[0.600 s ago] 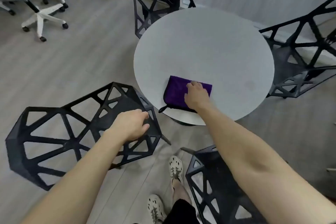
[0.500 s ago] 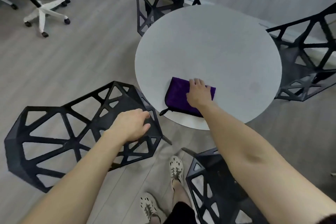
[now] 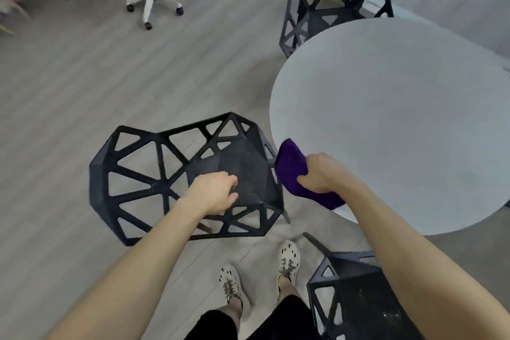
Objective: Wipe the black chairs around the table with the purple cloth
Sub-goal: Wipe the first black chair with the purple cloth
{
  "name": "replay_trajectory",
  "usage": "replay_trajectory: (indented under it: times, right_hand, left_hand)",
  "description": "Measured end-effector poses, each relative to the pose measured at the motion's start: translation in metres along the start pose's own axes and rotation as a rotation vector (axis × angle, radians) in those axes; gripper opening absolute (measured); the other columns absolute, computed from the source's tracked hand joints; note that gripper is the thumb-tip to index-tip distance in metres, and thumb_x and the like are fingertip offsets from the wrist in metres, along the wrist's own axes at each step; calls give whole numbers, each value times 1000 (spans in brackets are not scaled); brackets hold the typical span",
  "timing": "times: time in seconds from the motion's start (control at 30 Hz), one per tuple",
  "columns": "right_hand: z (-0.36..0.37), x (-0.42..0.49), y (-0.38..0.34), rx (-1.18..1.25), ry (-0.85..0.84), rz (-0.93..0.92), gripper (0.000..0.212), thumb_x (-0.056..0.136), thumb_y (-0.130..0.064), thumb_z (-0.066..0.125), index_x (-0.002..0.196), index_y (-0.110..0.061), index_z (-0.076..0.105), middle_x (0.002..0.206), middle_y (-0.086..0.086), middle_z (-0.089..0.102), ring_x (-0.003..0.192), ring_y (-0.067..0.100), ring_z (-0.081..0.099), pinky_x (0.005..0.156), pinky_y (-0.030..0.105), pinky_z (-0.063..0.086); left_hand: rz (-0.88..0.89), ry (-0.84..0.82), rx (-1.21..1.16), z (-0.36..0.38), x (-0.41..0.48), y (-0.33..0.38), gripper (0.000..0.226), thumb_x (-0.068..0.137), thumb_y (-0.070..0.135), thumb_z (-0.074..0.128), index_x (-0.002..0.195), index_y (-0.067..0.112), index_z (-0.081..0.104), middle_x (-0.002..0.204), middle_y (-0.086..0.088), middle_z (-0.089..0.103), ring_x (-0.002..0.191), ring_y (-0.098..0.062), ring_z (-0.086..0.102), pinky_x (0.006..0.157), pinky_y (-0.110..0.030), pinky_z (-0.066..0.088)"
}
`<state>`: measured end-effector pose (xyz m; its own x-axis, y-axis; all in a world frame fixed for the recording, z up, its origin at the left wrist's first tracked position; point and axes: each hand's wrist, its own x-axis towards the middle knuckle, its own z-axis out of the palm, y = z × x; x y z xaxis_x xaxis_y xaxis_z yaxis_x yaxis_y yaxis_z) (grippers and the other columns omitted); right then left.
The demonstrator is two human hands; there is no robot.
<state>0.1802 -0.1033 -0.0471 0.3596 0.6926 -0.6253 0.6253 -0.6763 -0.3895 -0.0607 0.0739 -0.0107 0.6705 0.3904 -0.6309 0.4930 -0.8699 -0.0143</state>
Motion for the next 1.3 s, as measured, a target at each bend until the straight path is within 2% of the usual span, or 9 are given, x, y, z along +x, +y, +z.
replay_trajectory:
  times: [0.1, 0.2, 0.33, 0.57, 0.73, 0.87, 1.03, 1.13, 1.3]
  right_hand:
    - [18, 10, -47, 230, 6, -65, 8, 97, -21, 57, 103, -16, 58, 93, 5, 68, 85, 28, 67, 65, 37, 53]
    - [40, 21, -99, 561, -37, -50, 36, 103, -23, 62, 138, -25, 52, 109, -2, 70, 93, 18, 68, 75, 35, 55]
    - [75, 38, -164, 843, -134, 59, 11, 107, -33, 66, 111, -22, 68, 104, 2, 79, 98, 27, 75, 99, 54, 60]
    - [133, 62, -251, 999, -125, 154, 39, 105, -50, 65, 132, -23, 66, 115, -1, 77, 106, 27, 73, 103, 53, 58]
    - [170, 88, -302, 1057, -35, 232, 40, 107, -53, 59, 128, -19, 65, 107, 0, 76, 100, 25, 73, 91, 43, 61]
    - [187, 121, -347, 1092, -11, 231, 26, 110, -51, 54, 117, -26, 57, 101, -7, 69, 93, 12, 65, 76, 29, 49]
    - [184, 174, -406, 1096, 13, 128, 43, 108, -59, 49, 128, -23, 61, 113, -1, 72, 105, 18, 69, 99, 42, 56]
    - [180, 218, -435, 1064, 69, 15, 33, 109, -57, 47, 117, -28, 59, 105, -5, 69, 103, 18, 67, 101, 46, 55]
    - [197, 271, -478, 1002, 106, -136, 59, 108, -55, 45, 158, -24, 43, 161, 6, 47, 151, 26, 42, 126, 54, 34]
  left_hand:
    - [-60, 14, -70, 16, -20, -35, 42, 104, 49, 52, 139, 28, 61, 129, 2, 67, 111, -25, 68, 89, -43, 57]
    - [-156, 34, -149, 31, -43, -75, 37, 103, 47, 55, 134, 28, 63, 126, 1, 69, 108, -25, 68, 85, -42, 58]
    - [-256, 51, -244, 57, -72, -140, 35, 104, 44, 55, 135, 29, 63, 129, 2, 66, 110, -22, 68, 80, -36, 54]
    - [-538, 352, -481, 107, -98, -257, 21, 106, 45, 55, 120, 29, 60, 107, 7, 61, 84, -11, 61, 70, -32, 51]
    - [-784, 639, -918, 132, -81, -321, 28, 111, 41, 44, 120, 19, 58, 120, 1, 57, 110, -26, 61, 92, -39, 48]
    - [-817, 611, -1154, 153, -55, -352, 36, 112, 48, 33, 126, 30, 61, 130, -2, 65, 120, -25, 63, 108, -49, 50]
    - [-820, 658, -1382, 148, -21, -368, 44, 115, 44, 28, 138, 26, 62, 126, -7, 69, 106, -22, 65, 104, -51, 54]
    - [-703, 620, -1368, 148, -3, -371, 44, 116, 47, 25, 139, 37, 61, 135, 6, 66, 120, -16, 62, 110, -41, 48]
    - [-557, 605, -1416, 146, 9, -363, 36, 119, 31, 31, 150, 35, 50, 143, 25, 54, 131, 12, 48, 112, -12, 30]
